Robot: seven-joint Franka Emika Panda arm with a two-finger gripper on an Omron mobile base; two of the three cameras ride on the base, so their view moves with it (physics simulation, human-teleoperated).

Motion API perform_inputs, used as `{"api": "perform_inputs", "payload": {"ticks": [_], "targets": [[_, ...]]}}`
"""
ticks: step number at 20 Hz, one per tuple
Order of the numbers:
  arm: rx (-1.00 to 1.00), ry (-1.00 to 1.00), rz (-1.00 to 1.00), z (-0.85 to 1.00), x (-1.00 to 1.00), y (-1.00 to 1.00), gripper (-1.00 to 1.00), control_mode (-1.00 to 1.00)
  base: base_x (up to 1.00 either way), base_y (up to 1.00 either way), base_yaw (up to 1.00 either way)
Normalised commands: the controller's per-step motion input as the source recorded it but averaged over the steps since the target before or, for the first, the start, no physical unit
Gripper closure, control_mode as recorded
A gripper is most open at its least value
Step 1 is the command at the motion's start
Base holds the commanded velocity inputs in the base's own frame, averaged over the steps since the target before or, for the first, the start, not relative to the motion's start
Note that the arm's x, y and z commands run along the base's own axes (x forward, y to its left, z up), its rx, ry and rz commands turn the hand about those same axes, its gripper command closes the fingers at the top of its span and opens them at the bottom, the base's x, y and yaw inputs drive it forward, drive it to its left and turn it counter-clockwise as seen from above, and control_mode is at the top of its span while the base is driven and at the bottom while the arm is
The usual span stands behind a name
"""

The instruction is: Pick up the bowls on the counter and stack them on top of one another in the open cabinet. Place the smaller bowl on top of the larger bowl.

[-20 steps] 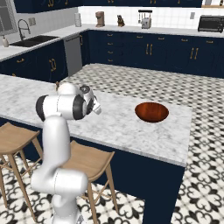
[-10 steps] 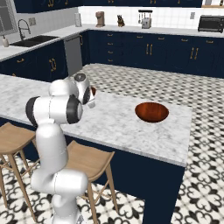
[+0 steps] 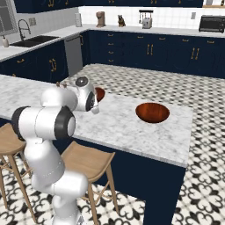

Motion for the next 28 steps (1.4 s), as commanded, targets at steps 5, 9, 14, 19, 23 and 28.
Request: {"api": "perform_inputs", "payload": {"ticks": [5,9,14,19,23,28], "targets": [[0.09,-0.04,-0.15,0.28,-0.31,-0.8,1.0,-1.0,0.0,0.0,0.0],[0.07,0.02,-0.14,0.16,-0.15,-0.9,1.0,-1.0,0.0,0.0,0.0],[0.04,0.01,-0.13,0.14,-0.03,-0.79,1.0,-1.0,0.0,0.0,0.0],[0.02,0.02,-0.11,0.04,0.0,-0.73,1.0,-1.0,0.0,0.0,0.0],[0.06,0.02,-0.05,0.0,0.0,-0.88,1.0,-1.0,0.0,0.0,0.0],[0.14,0.0,-0.01,0.0,0.0,-0.83,1.0,-1.0,0.0,0.0,0.0]]}}
